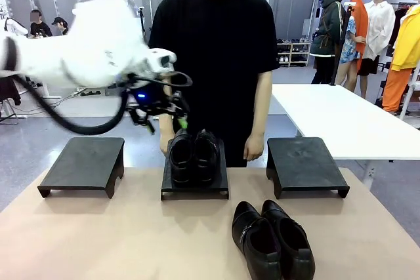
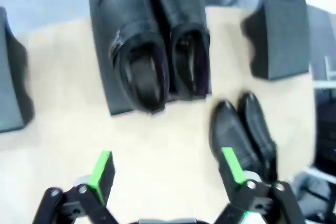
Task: Place the shoes on the stand as instructed by the person.
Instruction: Pick up another pair of Shoes and place it on the Shoes Stand indicated by the person.
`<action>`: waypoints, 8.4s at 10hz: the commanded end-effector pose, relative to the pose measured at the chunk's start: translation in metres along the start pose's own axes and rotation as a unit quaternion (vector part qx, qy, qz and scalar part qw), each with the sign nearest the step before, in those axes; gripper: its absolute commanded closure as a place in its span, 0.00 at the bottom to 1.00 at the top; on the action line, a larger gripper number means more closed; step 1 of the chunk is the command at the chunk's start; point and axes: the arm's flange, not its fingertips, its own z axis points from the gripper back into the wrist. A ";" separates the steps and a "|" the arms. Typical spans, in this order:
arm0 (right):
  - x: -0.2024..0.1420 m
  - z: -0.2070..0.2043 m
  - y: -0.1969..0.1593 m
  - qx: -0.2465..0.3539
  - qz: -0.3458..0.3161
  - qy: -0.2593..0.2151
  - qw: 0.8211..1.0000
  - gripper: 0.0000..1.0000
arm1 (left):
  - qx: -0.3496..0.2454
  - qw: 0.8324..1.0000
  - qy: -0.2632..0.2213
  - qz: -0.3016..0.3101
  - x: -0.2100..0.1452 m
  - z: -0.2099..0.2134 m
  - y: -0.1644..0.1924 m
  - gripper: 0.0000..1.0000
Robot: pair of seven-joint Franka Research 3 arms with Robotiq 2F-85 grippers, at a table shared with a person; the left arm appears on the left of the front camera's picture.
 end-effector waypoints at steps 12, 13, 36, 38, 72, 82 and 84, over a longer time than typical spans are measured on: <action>0.000 0.001 0.001 0.006 0.012 -0.005 1.000 0.00 | -0.430 0.876 -0.180 0.122 -0.316 0.075 0.374 0.00; 0.000 0.001 0.001 0.006 0.012 -0.005 1.000 0.00 | -0.431 0.874 -0.182 0.133 -0.324 0.067 0.378 0.00; 0.000 0.001 0.001 0.006 0.012 -0.005 1.000 0.00 | -0.430 0.873 -0.169 0.158 -0.295 0.078 0.436 0.00; 0.008 -0.009 0.018 -0.043 0.011 0.036 0.998 0.00 | -0.430 0.873 -0.169 0.158 -0.295 0.078 0.436 0.00; -0.079 -0.465 0.055 -0.485 0.133 0.277 0.819 1.00 | -0.430 0.873 -0.169 0.158 -0.295 0.078 0.436 0.00; -0.029 -0.397 0.143 -0.456 0.204 0.230 0.835 1.00 | -0.430 0.873 -0.169 0.158 -0.295 0.078 0.436 0.00; -0.011 -0.372 0.158 -0.446 0.210 0.214 0.843 1.00 | -0.430 0.873 -0.169 0.158 -0.295 0.078 0.436 0.00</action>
